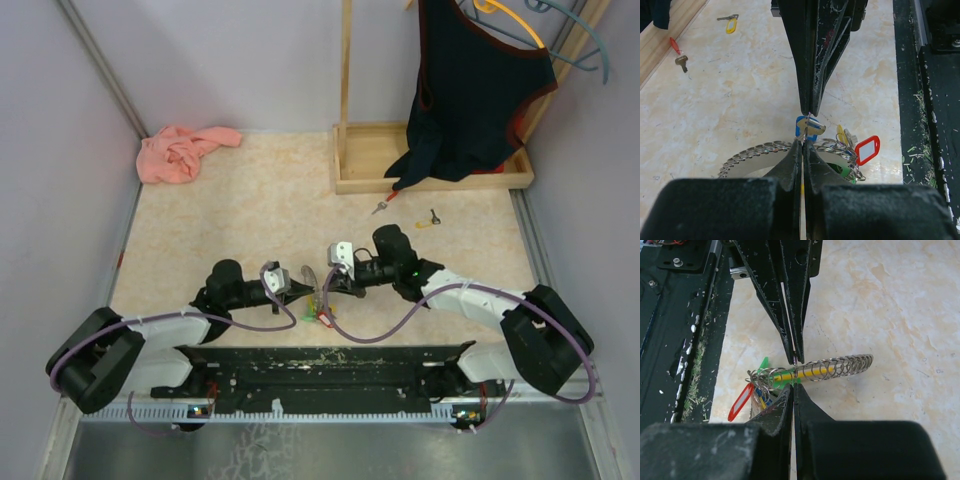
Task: Put the keys on the keyring
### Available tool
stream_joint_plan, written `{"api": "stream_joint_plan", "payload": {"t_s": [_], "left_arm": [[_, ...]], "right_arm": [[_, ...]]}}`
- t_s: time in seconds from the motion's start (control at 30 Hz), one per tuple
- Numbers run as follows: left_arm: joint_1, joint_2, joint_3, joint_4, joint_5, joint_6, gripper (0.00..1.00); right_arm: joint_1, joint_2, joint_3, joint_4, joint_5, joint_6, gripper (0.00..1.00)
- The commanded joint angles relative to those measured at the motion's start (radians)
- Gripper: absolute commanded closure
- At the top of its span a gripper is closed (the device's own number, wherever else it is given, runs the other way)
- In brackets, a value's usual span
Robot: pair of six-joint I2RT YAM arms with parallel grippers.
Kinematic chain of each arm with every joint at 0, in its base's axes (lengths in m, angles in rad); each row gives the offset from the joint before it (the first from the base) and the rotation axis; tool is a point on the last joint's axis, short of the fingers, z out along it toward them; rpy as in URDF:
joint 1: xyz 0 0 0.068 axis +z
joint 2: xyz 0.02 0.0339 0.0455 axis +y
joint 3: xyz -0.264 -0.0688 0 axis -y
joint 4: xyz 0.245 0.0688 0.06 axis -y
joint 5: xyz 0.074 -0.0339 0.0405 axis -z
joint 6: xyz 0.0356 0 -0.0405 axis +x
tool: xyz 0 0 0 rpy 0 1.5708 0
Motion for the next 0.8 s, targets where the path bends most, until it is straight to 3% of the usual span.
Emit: {"api": "stream_joint_plan", "payload": {"t_s": [0.0, 0.77], "left_arm": [[0.004, 0.006, 0.026, 0.029, 0.022, 0.006, 0.99], [0.004, 0.004, 0.031, 0.032, 0.035, -0.005, 0.99]], "right_arm": [[0.013, -0.001, 0.05, 0.015, -0.009, -0.027, 1.0], [0.027, 0.006, 0.07, 0.012, -0.007, -0.024, 1.0]]}}
